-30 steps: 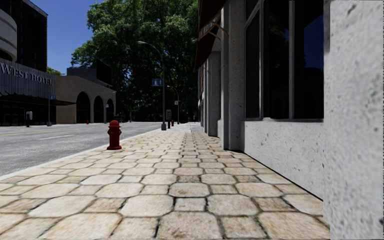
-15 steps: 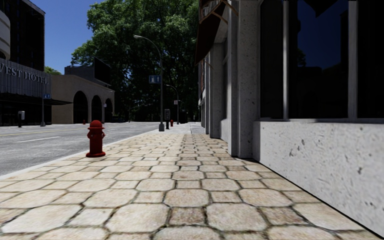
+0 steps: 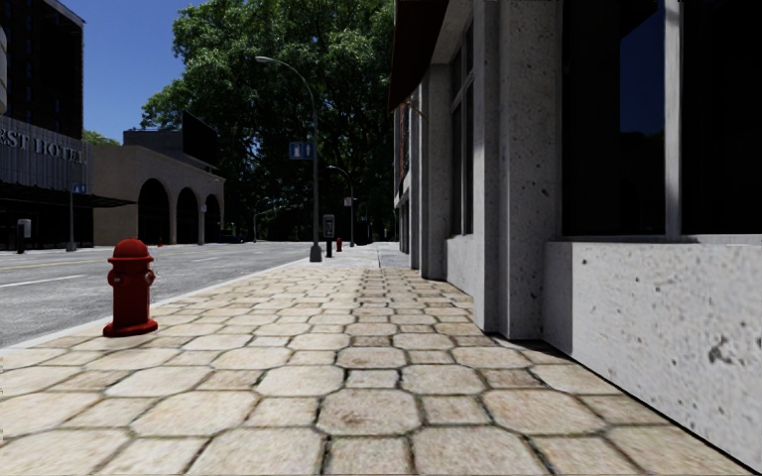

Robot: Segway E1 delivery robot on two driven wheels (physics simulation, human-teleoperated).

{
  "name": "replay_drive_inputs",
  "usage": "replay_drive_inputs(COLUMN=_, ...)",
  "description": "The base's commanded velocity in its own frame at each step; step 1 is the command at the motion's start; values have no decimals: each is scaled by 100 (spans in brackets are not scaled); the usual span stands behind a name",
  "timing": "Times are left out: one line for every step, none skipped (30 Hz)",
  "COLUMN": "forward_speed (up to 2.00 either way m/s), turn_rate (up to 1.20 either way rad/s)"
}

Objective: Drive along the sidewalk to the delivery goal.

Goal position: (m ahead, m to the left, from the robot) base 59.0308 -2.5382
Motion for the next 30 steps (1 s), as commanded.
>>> replay_drive_inputs(forward_speed=200, turn_rate=0)
replay_drive_inputs(forward_speed=200, turn_rate=0)
replay_drive_inputs(forward_speed=200, turn_rate=0)
replay_drive_inputs(forward_speed=200, turn_rate=0)
replay_drive_inputs(forward_speed=200, turn_rate=0)
replay_drive_inputs(forward_speed=200, turn_rate=0)
replay_drive_inputs(forward_speed=200, turn_rate=0)
replay_drive_inputs(forward_speed=200, turn_rate=0)
replay_drive_inputs(forward_speed=200, turn_rate=0)
replay_drive_inputs(forward_speed=200, turn_rate=0)
replay_drive_inputs(forward_speed=200, turn_rate=0)
replay_drive_inputs(forward_speed=200, turn_rate=0)
replay_drive_inputs(forward_speed=200, turn_rate=0)
replay_drive_inputs(forward_speed=200, turn_rate=0)
replay_drive_inputs(forward_speed=200, turn_rate=0)
replay_drive_inputs(forward_speed=200, turn_rate=0)
replay_drive_inputs(forward_speed=200, turn_rate=0)
replay_drive_inputs(forward_speed=200, turn_rate=0)
replay_drive_inputs(forward_speed=200, turn_rate=0)
replay_drive_inputs(forward_speed=200, turn_rate=0)
replay_drive_inputs(forward_speed=200, turn_rate=0)
replay_drive_inputs(forward_speed=200, turn_rate=0)
replay_drive_inputs(forward_speed=200, turn_rate=0)
replay_drive_inputs(forward_speed=200, turn_rate=0)
replay_drive_inputs(forward_speed=200, turn_rate=0)
replay_drive_inputs(forward_speed=200, turn_rate=0)
replay_drive_inputs(forward_speed=200, turn_rate=0)
replay_drive_inputs(forward_speed=200, turn_rate=0)
replay_drive_inputs(forward_speed=200, turn_rate=0)
replay_drive_inputs(forward_speed=200, turn_rate=0)
